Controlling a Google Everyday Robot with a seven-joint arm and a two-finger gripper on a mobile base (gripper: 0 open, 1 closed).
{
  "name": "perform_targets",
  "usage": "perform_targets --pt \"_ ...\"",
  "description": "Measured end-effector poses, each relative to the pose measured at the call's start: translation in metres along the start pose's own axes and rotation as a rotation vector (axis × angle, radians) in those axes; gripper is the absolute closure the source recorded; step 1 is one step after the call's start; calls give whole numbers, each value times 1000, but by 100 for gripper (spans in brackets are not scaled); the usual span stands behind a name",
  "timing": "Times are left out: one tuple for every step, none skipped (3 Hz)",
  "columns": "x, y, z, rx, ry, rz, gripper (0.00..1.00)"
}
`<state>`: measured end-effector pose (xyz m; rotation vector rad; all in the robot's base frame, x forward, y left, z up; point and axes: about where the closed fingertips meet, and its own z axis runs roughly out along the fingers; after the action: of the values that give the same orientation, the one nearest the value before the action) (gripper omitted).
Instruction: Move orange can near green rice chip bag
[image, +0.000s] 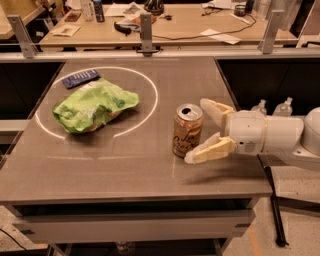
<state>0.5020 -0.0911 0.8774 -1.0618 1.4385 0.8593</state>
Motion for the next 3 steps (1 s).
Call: perform_targets --pt "-1 -1 8 -18 7 2 18" --pt "0 -2 13 -31 12 7 42" --pt "2 -3 16 -41 13 19 65"
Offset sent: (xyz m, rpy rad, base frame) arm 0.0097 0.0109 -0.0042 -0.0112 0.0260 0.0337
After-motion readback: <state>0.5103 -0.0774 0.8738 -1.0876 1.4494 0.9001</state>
